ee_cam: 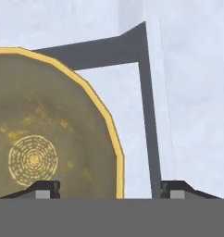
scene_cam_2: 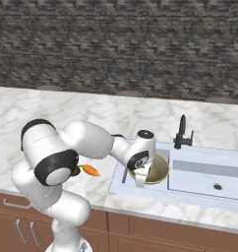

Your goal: Dump the kiwi and carrot from the bowl so the bowl can be washed. Place the bowl in the sink after clearing the leftovers.

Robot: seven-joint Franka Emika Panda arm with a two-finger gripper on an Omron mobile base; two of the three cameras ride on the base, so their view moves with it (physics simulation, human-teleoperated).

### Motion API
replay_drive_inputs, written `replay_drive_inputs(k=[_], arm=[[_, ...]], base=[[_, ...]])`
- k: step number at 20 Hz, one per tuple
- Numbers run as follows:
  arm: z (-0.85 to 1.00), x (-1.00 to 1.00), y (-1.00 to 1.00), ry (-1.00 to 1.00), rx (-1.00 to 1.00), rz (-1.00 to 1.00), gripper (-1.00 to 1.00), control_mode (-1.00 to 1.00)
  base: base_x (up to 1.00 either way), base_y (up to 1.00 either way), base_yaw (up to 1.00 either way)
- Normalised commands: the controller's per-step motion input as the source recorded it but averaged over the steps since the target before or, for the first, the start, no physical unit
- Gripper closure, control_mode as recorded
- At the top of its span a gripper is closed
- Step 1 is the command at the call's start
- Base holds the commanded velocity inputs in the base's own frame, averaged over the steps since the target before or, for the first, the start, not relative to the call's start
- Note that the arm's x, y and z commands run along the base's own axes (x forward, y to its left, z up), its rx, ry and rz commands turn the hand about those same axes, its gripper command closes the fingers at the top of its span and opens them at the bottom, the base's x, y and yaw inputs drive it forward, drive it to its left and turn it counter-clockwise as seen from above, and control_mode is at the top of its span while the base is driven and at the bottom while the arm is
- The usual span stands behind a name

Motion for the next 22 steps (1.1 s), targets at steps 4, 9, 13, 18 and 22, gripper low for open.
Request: replay_drive_inputs(k=[4, 9, 13, 18, 22], arm=[[1.00, -0.46, 0.34, -0.13, 0.00, -0.01, -1.00, -1.00], [1.00, -0.78, 0.52, -0.16, 0.00, 0.00, -1.00, -1.00], [1.00, -1.00, 0.71, -0.21, -0.01, 0.00, -1.00, -1.00], [1.00, -1.00, 0.84, -0.24, -0.05, 0.00, -1.00, -1.00], [1.00, -1.00, 0.90, -0.28, -0.11, 0.00, -1.00, -1.00]], base=[[0.00, 0.00, 0.00], [0.00, 0.00, 0.00], [0.00, 0.00, 0.00], [0.00, 0.00, 0.00], [0.00, 0.00, 0.00]])
